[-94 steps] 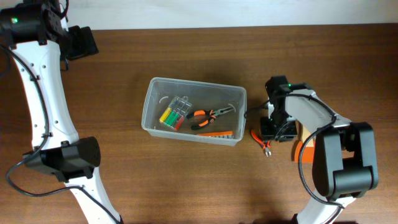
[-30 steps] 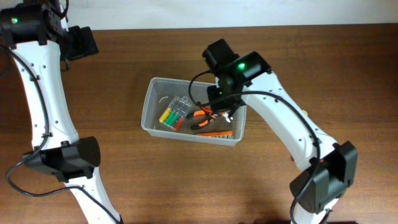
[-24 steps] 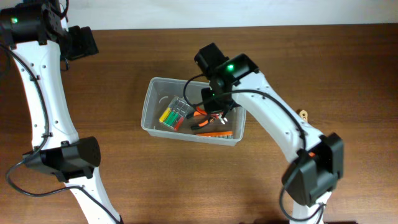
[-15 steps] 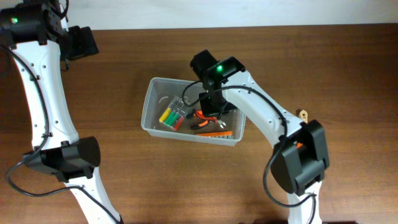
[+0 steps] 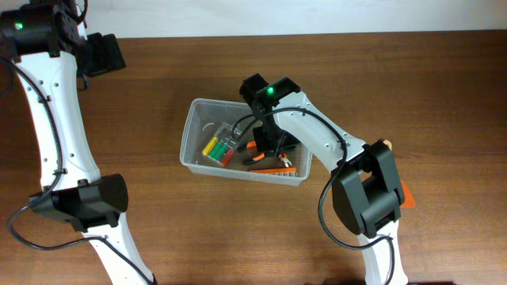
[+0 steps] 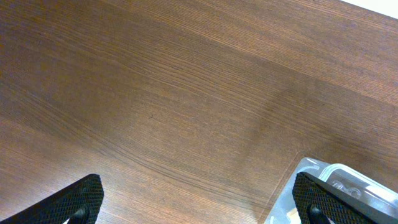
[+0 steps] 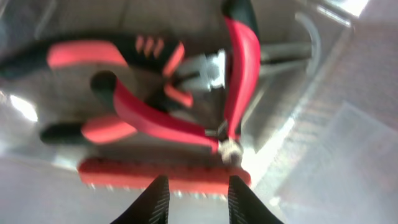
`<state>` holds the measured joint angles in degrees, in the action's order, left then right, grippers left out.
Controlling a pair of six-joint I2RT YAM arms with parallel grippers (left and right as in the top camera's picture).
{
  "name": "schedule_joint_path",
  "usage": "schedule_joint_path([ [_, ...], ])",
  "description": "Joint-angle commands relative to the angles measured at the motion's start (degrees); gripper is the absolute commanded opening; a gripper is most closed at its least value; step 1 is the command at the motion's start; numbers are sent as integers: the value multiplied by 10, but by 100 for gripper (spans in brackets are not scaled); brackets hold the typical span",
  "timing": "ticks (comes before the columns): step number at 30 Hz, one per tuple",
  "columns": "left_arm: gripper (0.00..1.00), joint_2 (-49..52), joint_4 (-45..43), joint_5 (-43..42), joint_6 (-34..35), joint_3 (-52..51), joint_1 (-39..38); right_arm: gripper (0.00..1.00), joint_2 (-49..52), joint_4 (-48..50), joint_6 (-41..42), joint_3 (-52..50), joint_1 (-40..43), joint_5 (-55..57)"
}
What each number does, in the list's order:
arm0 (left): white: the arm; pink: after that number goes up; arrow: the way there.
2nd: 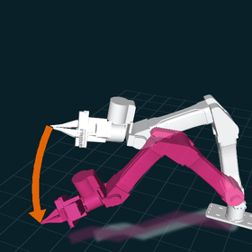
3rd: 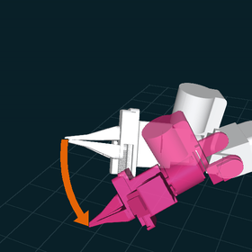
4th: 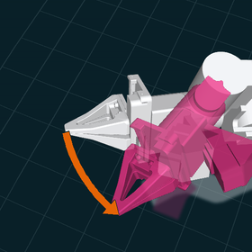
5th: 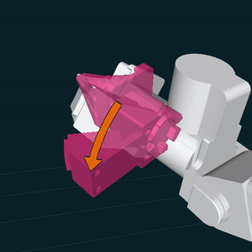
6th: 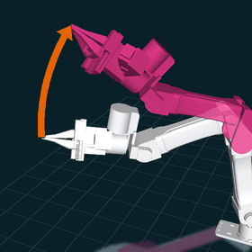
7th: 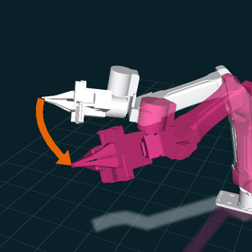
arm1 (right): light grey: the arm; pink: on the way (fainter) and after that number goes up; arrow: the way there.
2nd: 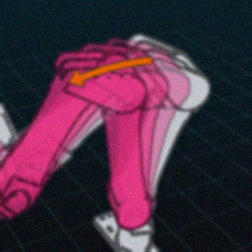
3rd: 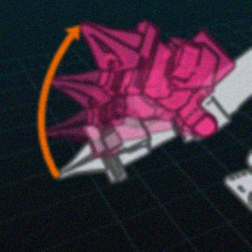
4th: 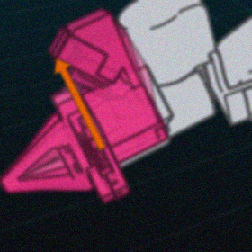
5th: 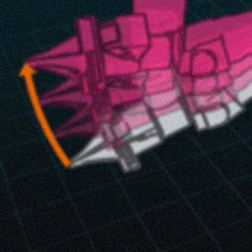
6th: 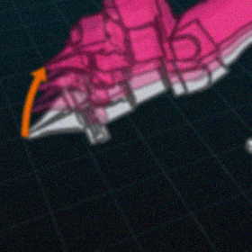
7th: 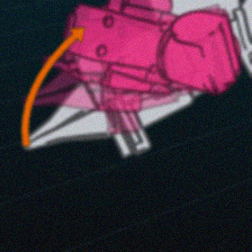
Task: Pack container
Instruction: 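Lower the pliers into the container, open the right gripper, withdraw, then lower the right gripper onto the scraper's wooden handle and grasp it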
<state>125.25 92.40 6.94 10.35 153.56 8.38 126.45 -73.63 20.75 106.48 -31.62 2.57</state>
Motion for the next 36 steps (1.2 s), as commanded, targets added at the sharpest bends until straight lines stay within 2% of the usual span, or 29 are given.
schedule_joint_path([
  [1,99,-5,0,4,5,9,3,30,-11,-35,-14,53,-1,12],
  [7,99,-5,0,4,5,9,3,31,-28,-140,-3,160,23,47],
  [13,99,-5,0,4,5,9,3,34,-31,-238,-6,212,126,97],
  [17,99,-5,0,4,5,9,3,34,-31,-237,-43,208,207,95],
  [20,99,-5,0,4,5,9,3,39,-31,-237,-68,208,265,95],
  [26,99,-5,0,4,5,9,3,40,-31,-232,-116,208,339,95],
  [29,99,-5,0,4,5,9,3,39,-38,-221,-146,208,361,79],
  [36,99,-5,0,4,5,9,3,43,-149,-147,-206,208,377,34],
])
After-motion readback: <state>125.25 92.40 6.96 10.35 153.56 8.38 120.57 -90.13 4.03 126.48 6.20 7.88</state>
